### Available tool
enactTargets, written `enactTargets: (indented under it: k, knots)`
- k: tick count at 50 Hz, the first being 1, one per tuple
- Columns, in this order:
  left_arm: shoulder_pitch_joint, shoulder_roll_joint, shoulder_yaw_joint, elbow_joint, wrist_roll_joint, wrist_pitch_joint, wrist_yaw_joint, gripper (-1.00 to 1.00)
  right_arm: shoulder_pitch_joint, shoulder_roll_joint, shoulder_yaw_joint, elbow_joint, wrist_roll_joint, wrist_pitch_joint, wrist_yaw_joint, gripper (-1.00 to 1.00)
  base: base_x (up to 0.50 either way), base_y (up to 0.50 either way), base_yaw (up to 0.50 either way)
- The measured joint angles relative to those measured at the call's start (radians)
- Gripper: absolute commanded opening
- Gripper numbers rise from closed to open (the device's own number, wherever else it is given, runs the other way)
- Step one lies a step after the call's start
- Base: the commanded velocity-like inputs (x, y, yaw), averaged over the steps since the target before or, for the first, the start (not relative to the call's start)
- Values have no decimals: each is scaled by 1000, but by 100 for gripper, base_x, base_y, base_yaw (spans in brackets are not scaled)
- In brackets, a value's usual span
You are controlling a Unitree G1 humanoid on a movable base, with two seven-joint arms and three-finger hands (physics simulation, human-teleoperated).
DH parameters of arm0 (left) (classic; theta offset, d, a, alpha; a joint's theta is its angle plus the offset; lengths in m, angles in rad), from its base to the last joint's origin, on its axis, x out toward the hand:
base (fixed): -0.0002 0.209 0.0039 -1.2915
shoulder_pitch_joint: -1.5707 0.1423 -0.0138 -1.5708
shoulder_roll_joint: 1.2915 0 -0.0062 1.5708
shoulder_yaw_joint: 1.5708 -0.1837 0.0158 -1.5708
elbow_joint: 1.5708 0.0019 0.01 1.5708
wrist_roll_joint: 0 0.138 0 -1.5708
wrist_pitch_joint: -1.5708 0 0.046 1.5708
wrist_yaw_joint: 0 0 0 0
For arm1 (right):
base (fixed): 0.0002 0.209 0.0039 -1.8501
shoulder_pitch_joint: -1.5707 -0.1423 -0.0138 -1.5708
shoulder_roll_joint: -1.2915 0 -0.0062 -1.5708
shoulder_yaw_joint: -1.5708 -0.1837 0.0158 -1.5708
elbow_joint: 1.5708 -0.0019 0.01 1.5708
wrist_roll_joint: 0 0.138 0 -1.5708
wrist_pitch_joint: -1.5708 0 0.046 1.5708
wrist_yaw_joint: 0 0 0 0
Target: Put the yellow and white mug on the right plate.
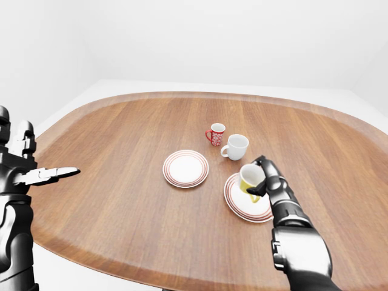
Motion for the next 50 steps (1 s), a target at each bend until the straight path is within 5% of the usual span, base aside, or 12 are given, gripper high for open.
enactTargets:
  k: [50]
  knots:
    - [1,0,0,-2,-1,0,-2,100,2,-13,-14,7,1,0,-64,-100,0,0,0]
